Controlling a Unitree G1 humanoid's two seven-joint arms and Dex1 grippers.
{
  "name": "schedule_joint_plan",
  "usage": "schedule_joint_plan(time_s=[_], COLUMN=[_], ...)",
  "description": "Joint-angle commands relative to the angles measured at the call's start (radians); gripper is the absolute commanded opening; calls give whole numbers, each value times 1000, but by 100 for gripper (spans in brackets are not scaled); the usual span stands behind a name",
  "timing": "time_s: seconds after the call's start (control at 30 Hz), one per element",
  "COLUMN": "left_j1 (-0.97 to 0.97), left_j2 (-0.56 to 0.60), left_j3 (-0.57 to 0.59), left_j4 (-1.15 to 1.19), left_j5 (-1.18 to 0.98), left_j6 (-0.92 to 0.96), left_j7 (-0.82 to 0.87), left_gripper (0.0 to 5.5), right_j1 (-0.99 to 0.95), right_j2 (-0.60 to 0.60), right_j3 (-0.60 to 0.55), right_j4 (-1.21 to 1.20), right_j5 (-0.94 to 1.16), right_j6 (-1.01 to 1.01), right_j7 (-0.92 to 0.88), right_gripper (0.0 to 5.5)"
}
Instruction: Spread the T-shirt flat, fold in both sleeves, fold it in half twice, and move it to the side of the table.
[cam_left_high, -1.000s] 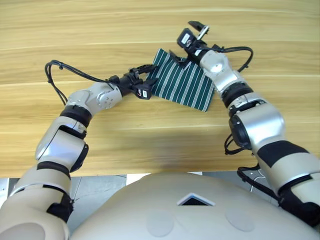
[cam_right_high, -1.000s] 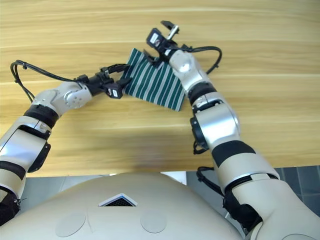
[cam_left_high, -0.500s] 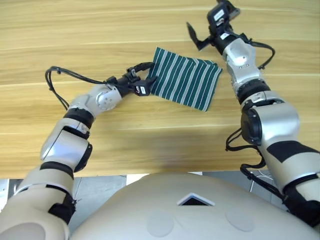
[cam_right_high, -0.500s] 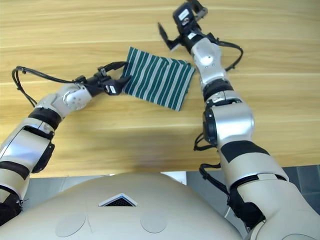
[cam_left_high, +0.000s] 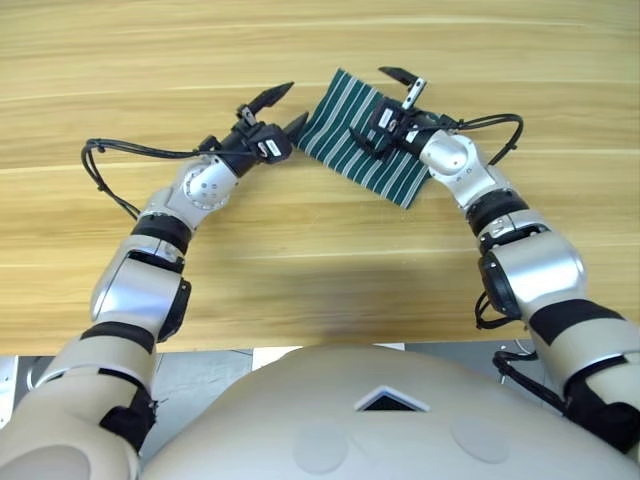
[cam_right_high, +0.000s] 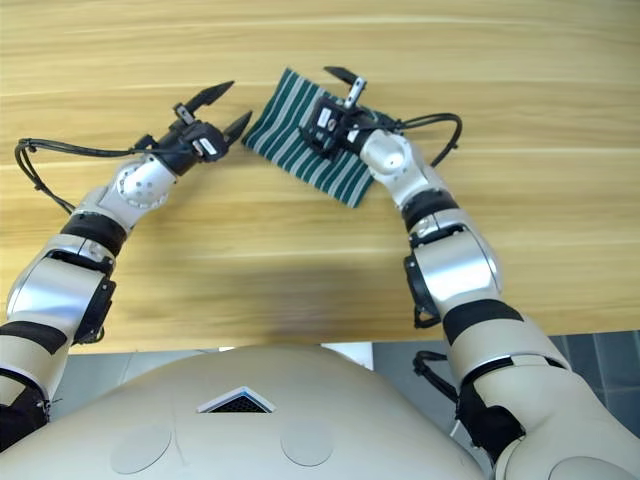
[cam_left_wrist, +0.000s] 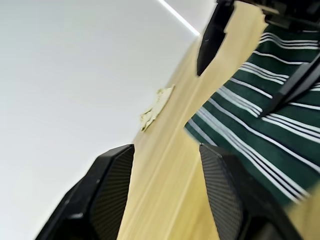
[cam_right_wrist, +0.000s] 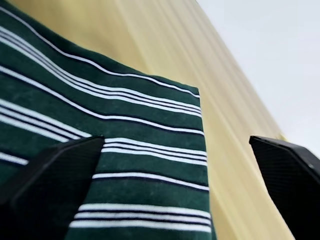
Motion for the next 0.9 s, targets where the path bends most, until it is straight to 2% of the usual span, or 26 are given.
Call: schedule_joint_plan(time_s=[0.03, 0.27, 0.53, 0.67, 0.73, 0.83, 0.9], left_j1=[-19, 32, 41, 32, 29, 22, 7], left_j2=[-8, -89, -122, -143, -161, -189, -210], left_j3=[113, 271, 347, 376, 410, 477, 522], left_j4=[9, 101, 146, 162, 164, 168, 178], left_j5=[-135, -386, -430, -436, -471, -549, -597], left_j6=[-10, 80, 124, 137, 134, 151, 176], left_j7=[-4, -215, -267, -270, -304, -369, -396], left_gripper=[243, 243, 243, 243, 243, 243, 243], right_j1=[84, 193, 274, 287, 313, 349, 357], right_j2=[-141, -318, -471, -491, -482, -412, -345], right_j3=[-55, -202, -300, -382, -455, -521, -511], right_j4=[115, 90, 44, -33, -151, -378, -502], right_j5=[2, 119, 189, 277, 379, 533, 601], right_j6=[274, 265, 204, 53, -73, -229, -265], right_j7=[-181, -256, -257, -196, -131, -41, 16], right_gripper=[536, 536, 536, 536, 536, 536, 536])
